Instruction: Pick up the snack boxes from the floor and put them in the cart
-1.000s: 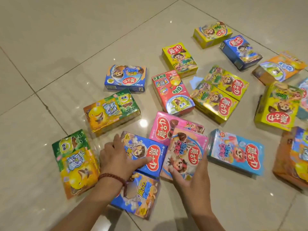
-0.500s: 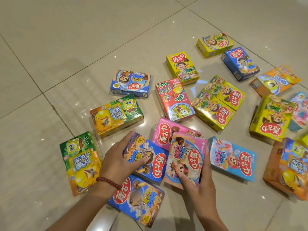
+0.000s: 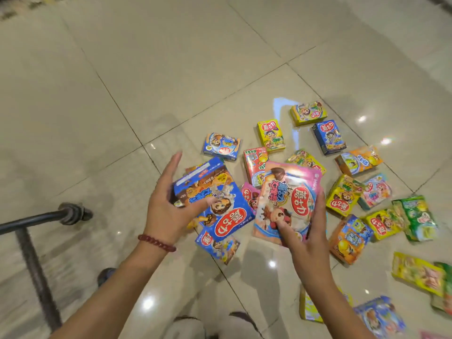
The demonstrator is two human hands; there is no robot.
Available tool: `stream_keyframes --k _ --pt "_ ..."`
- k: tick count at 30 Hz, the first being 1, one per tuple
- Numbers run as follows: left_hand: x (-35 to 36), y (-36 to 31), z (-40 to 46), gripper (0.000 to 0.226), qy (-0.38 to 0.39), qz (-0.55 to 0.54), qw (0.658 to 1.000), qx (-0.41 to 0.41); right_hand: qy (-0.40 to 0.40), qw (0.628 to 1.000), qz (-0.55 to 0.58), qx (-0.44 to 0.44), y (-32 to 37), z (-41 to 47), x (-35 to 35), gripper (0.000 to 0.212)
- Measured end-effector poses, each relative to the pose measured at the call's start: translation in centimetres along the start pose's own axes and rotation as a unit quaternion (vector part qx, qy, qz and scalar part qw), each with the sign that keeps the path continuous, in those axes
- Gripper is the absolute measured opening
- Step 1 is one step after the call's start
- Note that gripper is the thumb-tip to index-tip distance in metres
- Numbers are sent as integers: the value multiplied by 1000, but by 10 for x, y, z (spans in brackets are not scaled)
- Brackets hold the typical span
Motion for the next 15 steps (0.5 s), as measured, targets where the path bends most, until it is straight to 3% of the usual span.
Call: stream_keyframes --k 4,12,15 --pt "-32 -124 -28 105 -12 9 1000 22 45 999 14 -22 123 -20 -18 80" --pt "-86 -374 -88 79 -123 -65 982 126 149 979 57 -125 367 -67 -43 75" --pt "-109 -448 -113 65 -168 -36 969 180 173 966 101 -161 438 -86 -37 73"
Point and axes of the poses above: each hand's wrist, its own z-axis towards the middle knuckle, its own x-axis out of the palm, y = z × x, the point moved 1 cm from there along z, towards the middle knuckle
